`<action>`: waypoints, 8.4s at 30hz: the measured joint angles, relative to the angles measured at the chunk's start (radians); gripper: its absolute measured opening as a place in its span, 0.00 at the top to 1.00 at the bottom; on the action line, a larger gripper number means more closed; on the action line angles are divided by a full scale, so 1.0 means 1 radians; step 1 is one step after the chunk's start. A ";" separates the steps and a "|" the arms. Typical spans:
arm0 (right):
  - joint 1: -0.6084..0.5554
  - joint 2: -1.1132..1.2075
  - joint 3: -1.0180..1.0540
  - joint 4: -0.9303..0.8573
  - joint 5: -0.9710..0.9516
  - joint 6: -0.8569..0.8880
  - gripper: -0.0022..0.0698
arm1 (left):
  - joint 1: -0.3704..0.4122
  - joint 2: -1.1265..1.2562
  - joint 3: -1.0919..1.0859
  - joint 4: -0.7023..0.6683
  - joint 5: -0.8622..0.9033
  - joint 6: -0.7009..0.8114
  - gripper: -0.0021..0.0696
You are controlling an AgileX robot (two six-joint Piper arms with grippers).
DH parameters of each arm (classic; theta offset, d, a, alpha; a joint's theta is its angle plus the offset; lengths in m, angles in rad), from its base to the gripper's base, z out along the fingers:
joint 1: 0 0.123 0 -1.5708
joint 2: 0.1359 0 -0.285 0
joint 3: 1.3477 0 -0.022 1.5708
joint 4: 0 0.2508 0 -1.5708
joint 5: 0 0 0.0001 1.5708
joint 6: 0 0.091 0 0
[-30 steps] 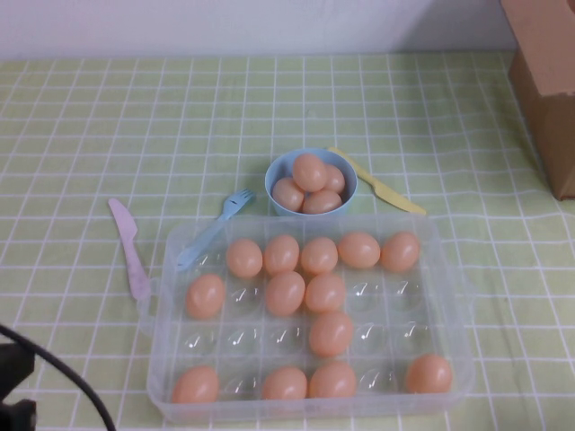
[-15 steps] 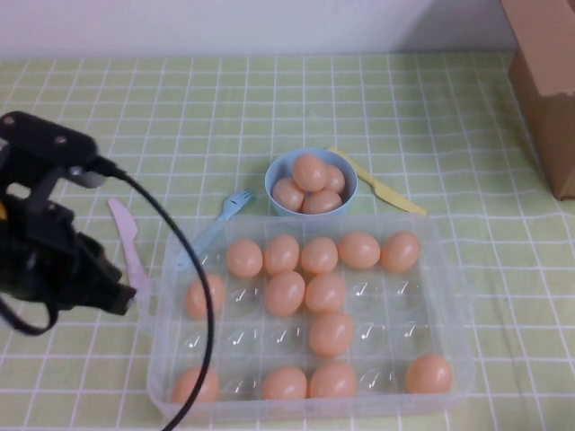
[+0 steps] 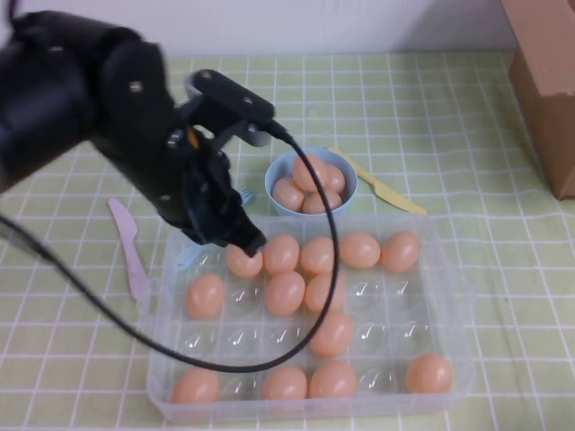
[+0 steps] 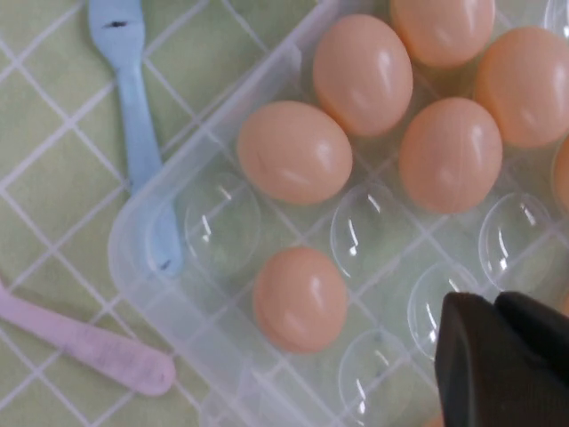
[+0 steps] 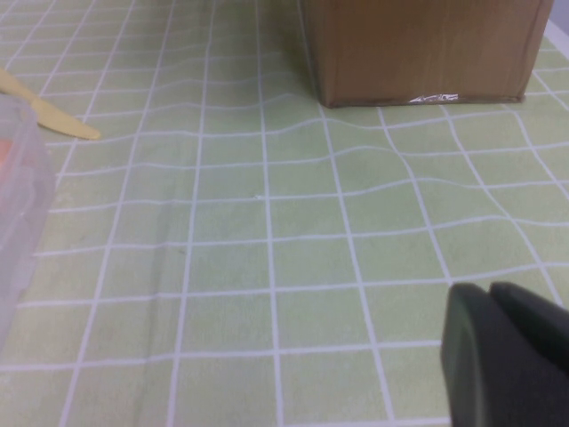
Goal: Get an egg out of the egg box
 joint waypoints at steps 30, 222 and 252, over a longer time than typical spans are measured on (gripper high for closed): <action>0.000 0.000 0.000 0.000 0.000 0.000 0.99 | 0.027 0.242 -0.056 0.051 0.051 -0.166 0.24; 0.000 0.000 0.000 0.000 0.000 0.000 0.99 | 0.499 -1.527 1.418 0.034 -1.045 -0.167 0.98; 0.000 0.000 0.000 0.000 0.000 0.000 0.99 | 0.504 -1.606 1.418 -0.100 -0.693 0.004 0.98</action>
